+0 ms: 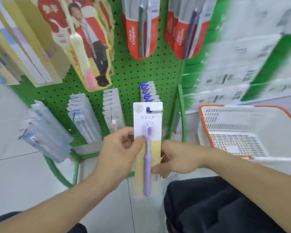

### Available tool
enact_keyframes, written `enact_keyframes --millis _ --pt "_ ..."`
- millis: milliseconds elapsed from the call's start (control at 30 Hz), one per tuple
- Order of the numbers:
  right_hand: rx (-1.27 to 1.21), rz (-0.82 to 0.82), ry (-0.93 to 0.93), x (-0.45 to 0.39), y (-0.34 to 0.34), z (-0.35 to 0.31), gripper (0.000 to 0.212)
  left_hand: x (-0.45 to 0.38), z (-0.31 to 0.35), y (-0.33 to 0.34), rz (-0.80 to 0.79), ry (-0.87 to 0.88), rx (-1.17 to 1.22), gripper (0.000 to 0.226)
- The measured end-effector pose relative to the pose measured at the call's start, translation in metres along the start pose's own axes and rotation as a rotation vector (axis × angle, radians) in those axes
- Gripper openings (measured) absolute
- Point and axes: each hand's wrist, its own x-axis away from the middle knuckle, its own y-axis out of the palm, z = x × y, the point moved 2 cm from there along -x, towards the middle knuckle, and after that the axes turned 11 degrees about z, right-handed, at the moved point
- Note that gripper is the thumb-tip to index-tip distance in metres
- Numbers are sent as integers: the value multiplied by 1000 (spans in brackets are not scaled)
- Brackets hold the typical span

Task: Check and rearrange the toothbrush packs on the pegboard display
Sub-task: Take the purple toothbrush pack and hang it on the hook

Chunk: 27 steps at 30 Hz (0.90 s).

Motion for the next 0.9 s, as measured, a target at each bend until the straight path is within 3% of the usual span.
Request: enact_keyframes --millis 200,367,467,567,667,700,800,900 --pt "-244 258 186 65 -51 58 22 -12 -1 101 3 -7 115 16" --pt "-528 687 305 126 -79 107 17 -30 13 184 -142 2 144 4" --pt "-304 907 376 146 -116 132 19 -45 4 225 -218 -35 50 7" --pt "79 1087 437 147 -161 172 23 -56 -25 267 -304 56 -132 5" --pt "182 1090 602 128 -182 242 30 -67 -79 307 -422 72 -247 9" --pt "186 1069 652 120 -182 266 31 -72 -98 319 -464 149 -302 6" --pt "105 1034 755 87 -169 332 40 -82 -151 347 -660 523 -643 35" --pt "67 905 830 53 -163 380 54 -85 -192 358 -841 620 -851 38"
